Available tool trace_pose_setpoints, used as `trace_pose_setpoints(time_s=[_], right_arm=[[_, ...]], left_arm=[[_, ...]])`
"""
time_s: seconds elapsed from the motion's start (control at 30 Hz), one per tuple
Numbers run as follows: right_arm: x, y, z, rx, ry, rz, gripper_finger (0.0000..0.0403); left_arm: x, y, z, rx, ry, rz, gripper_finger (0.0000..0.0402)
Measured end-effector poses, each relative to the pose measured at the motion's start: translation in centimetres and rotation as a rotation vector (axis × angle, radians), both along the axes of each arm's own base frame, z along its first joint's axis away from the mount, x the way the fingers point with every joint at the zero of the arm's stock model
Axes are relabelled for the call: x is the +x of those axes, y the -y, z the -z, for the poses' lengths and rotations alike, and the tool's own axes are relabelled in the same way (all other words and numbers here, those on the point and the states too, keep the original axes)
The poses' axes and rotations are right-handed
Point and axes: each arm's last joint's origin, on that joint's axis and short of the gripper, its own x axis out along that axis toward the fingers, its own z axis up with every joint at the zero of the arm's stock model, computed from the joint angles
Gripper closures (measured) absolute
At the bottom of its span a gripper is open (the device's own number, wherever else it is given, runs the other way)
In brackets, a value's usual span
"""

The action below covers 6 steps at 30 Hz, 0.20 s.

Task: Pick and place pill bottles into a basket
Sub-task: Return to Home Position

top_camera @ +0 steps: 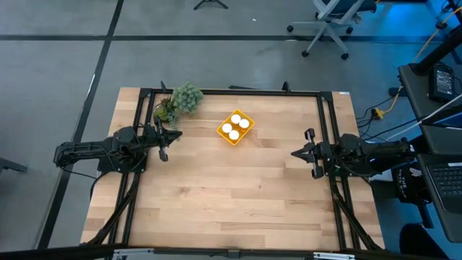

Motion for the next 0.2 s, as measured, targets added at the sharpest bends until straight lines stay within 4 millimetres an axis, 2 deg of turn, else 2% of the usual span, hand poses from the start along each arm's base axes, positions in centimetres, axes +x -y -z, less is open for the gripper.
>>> trace_pose_setpoints(time_s=[0.2], right_arm=[[0.0, 0.0, 0.0, 0.0, 0.0, 0.0, 0.0393]], left_arm=[[0.0, 0.0, 0.0, 0.0, 0.0, 0.0, 0.0395]])
